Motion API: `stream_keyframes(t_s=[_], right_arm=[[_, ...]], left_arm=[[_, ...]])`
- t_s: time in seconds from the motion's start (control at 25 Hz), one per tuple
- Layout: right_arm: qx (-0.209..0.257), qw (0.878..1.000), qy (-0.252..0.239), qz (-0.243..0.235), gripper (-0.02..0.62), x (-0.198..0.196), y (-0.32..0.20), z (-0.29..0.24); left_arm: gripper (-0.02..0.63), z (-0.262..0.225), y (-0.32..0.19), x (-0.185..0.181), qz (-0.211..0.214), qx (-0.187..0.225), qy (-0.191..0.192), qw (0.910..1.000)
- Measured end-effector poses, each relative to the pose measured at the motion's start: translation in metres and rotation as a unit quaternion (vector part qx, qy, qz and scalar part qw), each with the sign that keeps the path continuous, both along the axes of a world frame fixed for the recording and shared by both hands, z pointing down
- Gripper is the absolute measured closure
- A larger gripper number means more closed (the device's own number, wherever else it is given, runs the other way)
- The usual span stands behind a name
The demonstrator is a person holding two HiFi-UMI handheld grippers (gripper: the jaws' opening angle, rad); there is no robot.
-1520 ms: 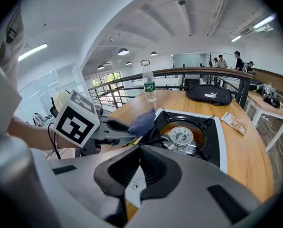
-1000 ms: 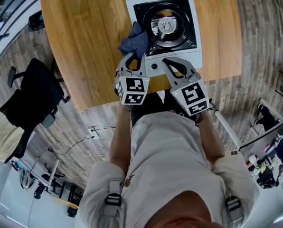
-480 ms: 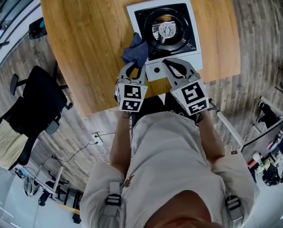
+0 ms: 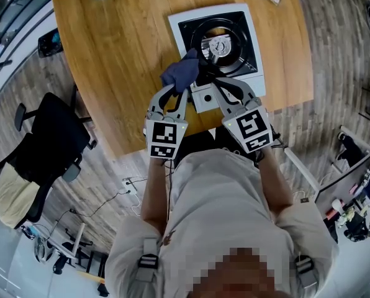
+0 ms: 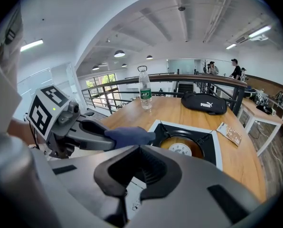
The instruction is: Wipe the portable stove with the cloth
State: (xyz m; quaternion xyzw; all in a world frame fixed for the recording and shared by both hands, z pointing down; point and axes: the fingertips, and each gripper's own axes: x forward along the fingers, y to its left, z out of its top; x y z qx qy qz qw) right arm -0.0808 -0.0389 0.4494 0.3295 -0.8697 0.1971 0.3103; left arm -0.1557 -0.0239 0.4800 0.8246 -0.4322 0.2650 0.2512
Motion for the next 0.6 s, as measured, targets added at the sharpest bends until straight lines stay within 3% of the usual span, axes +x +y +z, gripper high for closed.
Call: stream_keyframes(t_s=[0.6], right_arm=[[0.016,0.999,-0.044,-0.013,0.575,0.033,-0.067,-0.015]], left_arm=[[0.529,-0.06,-0.125,0.034,0.021,0.098,-0.01,0.9949]])
